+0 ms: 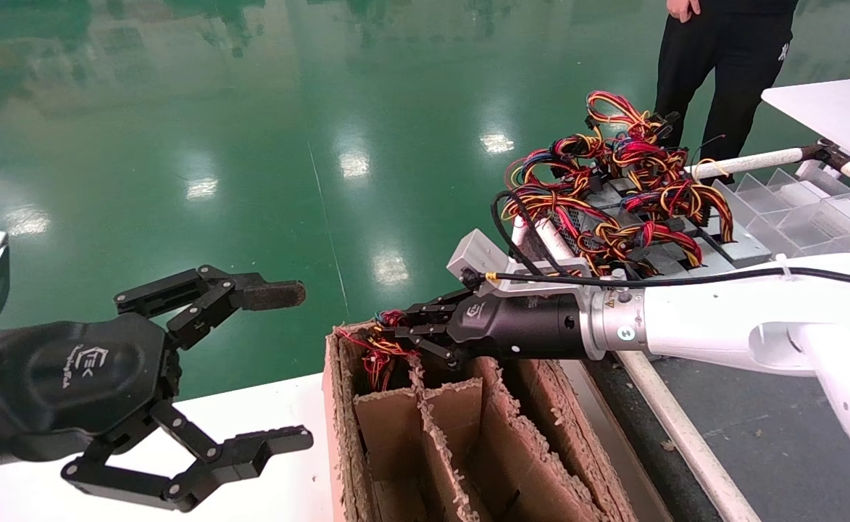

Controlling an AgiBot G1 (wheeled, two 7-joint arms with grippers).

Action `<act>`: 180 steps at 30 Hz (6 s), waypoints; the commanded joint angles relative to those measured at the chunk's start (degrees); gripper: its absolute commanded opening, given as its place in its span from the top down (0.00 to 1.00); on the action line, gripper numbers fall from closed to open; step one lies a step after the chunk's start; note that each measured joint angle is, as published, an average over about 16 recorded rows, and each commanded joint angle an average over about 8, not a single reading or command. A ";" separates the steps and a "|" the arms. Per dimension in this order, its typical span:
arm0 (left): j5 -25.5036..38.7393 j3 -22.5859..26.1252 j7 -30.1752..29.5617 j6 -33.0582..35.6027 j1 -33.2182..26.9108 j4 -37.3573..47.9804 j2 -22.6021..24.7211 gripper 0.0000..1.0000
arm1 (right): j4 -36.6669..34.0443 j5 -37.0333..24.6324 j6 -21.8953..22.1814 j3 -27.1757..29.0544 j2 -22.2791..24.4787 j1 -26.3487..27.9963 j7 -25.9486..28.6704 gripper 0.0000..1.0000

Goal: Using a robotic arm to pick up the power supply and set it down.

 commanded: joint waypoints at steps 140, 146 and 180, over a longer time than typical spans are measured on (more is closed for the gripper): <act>-0.01 0.02 0.01 -0.01 -0.01 0.00 -0.01 0.00 | 47.15 22.64 23.84 20.97 48.27 -31.27 21.77 0.00; -0.01 0.02 0.01 -0.01 -0.01 0.00 -0.01 0.00 | 46.31 23.17 23.60 21.54 47.78 -30.07 21.19 0.00; -0.02 0.02 0.02 -0.03 0.01 0.02 -0.01 0.00 | 48.46 28.65 10.37 22.94 42.70 -28.45 15.83 0.00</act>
